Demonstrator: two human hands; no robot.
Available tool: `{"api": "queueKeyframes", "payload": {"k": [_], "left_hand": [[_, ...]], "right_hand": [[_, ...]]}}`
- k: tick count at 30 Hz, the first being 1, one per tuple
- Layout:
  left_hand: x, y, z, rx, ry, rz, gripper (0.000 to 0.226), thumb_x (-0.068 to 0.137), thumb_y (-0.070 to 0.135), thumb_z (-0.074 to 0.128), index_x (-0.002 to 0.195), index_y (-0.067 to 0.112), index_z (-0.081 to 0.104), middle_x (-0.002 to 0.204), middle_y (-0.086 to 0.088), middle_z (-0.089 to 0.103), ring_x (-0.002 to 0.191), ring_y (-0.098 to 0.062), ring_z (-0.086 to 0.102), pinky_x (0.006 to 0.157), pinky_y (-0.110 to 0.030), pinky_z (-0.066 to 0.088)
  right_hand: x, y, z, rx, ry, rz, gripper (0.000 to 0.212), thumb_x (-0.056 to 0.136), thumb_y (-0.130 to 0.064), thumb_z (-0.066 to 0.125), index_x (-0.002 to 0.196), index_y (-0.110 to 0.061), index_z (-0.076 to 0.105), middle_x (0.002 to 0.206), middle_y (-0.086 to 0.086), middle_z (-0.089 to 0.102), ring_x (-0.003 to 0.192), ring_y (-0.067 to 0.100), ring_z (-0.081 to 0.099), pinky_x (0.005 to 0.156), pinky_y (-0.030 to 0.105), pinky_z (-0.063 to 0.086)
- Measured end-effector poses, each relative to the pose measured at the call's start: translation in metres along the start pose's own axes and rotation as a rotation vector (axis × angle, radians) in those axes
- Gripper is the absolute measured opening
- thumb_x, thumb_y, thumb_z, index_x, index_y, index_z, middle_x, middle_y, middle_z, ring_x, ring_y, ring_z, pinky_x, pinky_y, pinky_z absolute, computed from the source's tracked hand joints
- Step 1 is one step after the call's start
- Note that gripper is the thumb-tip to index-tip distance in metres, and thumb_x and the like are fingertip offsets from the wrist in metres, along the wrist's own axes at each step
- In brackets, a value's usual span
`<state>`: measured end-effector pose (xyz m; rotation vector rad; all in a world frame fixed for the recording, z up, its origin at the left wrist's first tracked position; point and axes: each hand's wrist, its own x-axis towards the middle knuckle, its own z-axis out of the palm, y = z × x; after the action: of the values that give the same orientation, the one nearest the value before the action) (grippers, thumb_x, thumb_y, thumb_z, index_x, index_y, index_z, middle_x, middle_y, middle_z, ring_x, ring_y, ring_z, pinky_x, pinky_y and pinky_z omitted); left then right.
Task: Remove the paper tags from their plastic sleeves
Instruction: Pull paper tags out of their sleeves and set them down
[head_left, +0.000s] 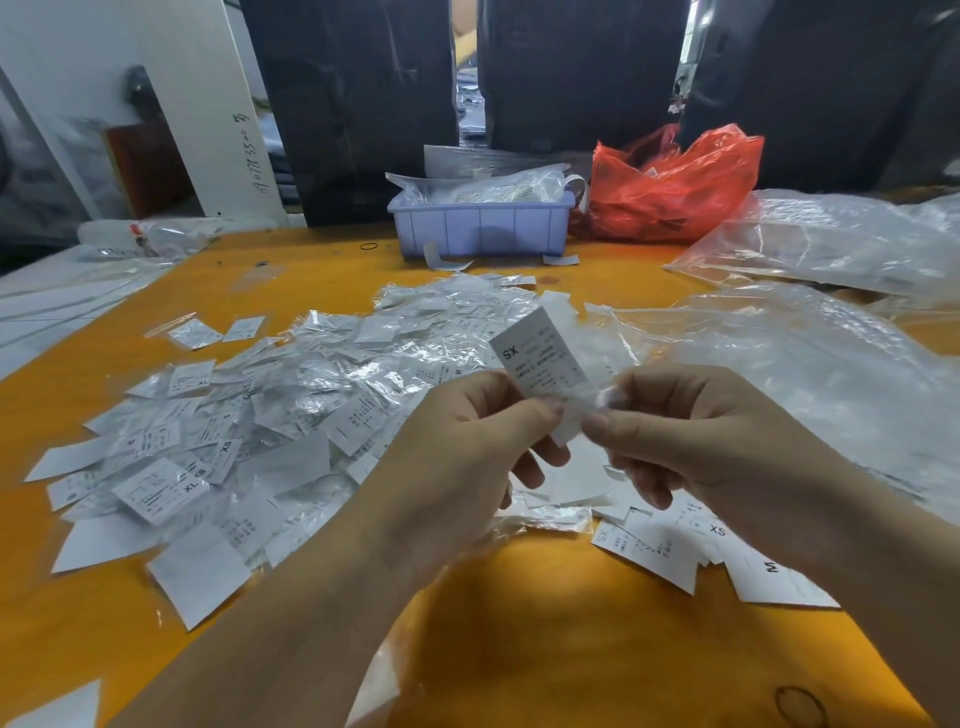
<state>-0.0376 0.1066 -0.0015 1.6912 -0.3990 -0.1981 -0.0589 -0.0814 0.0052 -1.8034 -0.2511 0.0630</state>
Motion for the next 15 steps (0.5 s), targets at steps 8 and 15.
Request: {"api": "queueKeyframes", "payload": {"k": [8,15], "left_hand": [[0.012,-0.007,-0.023,0.223,0.265,-0.172,0.003,0.087,0.023,0.066,0.087,0.025,0.067,0.057,0.011,0.063,0.048,-0.006,0.049,0.049,-0.024,0.038],[0.01,-0.006,-0.022,0.554,0.396,-0.155,0.025,0.081,0.039,0.071,0.067,0.021,0.06,0.051,0.01,0.055,0.043,-0.003,0.049,0.04,-0.021,0.036]], "right_hand": [[-0.003,0.005,-0.015,-0.754,0.097,0.048,0.018,0.087,-0.027,0.07,0.103,-0.032,0.066,0.084,-0.013,0.06,0.074,0.005,0.058,0.059,0.018,0.045],[-0.002,0.013,-0.012,-0.924,0.058,-0.01,0.03,0.088,-0.034,0.067,0.117,-0.033,0.061,0.092,-0.022,0.049,0.085,-0.003,0.047,0.065,0.014,0.037]]}}
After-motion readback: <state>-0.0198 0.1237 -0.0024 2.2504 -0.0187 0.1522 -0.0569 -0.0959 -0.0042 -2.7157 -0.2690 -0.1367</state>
